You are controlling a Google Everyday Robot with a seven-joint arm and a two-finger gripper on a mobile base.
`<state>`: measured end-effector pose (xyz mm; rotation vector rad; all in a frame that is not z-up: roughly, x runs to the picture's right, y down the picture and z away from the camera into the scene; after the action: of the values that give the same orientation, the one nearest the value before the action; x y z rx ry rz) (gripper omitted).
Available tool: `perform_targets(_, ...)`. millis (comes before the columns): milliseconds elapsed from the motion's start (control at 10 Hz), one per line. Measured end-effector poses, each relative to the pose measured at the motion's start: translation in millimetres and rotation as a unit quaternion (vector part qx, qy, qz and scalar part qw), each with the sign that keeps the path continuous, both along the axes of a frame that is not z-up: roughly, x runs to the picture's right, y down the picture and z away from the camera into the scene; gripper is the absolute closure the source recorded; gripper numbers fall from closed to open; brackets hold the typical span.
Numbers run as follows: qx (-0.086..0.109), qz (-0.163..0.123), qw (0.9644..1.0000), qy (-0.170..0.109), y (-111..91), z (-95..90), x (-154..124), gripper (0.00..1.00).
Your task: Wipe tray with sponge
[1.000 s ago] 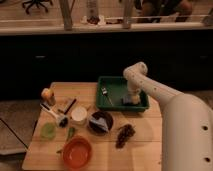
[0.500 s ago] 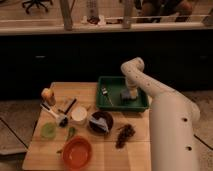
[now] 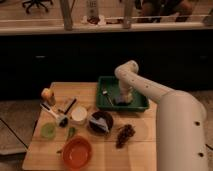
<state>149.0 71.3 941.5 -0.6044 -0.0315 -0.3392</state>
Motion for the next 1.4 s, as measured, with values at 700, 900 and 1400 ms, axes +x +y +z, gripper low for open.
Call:
perform_targets(700,-0.008,0.005,0.998,0.063,-8,12.1,71,1.0)
perform_targets(900,-0.007,0.014,0.9974,0.071,-20,24.6,71,1.0)
perform_targets(1400,-0.013,-0.013,0.9998,0.005,-22,19.9,11,1.0)
